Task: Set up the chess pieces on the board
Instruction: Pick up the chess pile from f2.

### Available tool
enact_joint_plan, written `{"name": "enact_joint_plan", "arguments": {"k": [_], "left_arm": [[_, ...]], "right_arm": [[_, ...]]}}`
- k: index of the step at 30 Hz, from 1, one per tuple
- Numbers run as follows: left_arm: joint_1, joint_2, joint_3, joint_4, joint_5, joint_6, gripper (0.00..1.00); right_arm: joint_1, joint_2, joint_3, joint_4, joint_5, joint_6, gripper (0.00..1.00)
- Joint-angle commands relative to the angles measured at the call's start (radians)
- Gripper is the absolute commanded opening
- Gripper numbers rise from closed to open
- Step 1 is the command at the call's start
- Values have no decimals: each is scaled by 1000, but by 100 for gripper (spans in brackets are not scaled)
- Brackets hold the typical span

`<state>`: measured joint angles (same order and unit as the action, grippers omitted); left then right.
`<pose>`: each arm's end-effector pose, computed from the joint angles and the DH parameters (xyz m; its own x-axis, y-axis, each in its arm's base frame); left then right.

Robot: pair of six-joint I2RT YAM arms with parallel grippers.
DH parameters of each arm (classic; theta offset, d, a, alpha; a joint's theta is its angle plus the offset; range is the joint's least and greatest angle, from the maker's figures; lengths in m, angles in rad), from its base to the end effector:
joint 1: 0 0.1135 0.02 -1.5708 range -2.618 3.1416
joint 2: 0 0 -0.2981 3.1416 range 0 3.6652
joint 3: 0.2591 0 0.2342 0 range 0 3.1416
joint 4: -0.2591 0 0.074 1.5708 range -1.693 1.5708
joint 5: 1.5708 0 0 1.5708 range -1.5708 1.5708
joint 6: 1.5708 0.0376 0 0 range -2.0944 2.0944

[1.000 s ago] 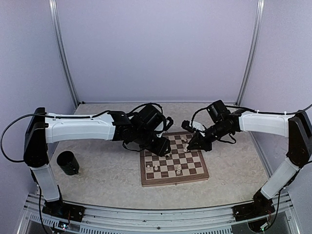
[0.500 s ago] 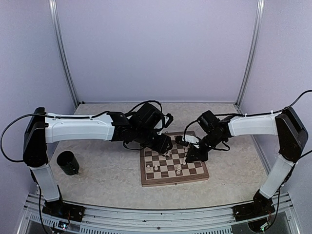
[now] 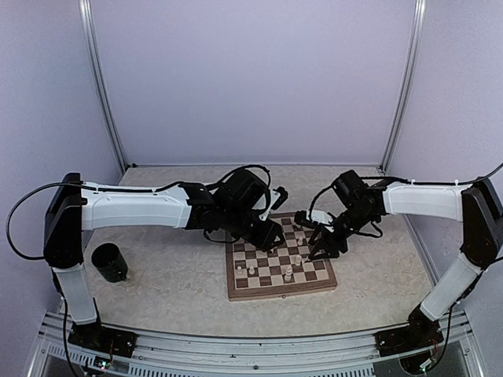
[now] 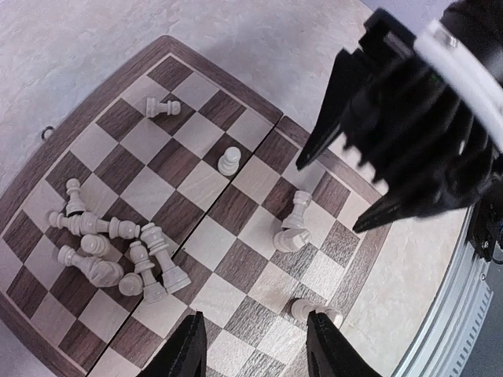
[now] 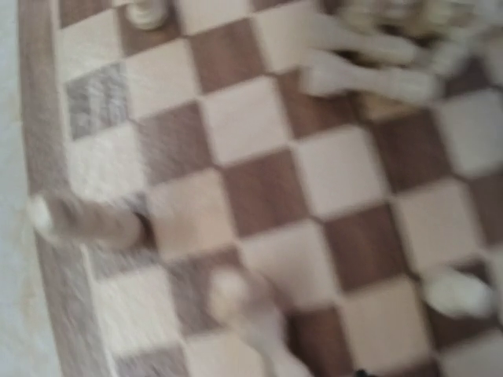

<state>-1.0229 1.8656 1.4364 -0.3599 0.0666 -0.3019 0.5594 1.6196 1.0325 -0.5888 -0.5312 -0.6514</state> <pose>0.2146 -0.3564 0.2799 -0.6135 0.4358 -0.6586 0.7266 0.6381 -0.2546 0.2418 0.1739 0.2376 -0.2446 -0.7699 -0.5894 -0.9695 0.2019 0.1386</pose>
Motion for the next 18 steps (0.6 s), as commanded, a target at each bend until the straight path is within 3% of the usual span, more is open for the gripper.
{"name": "enact_joint_plan", "arguments": {"k": [1, 10, 18], "left_arm": [[-20, 66, 71, 48, 63, 120, 44], [-43, 249, 281, -86, 42, 327, 42], [-54, 315, 325, -140, 53, 398, 41]], "right_arm": [[-103, -53, -35, -67, -68, -106, 54], [-252, -161, -101, -17, -167, -127, 43], [-316, -239, -145, 47, -178, -125, 37]]}}
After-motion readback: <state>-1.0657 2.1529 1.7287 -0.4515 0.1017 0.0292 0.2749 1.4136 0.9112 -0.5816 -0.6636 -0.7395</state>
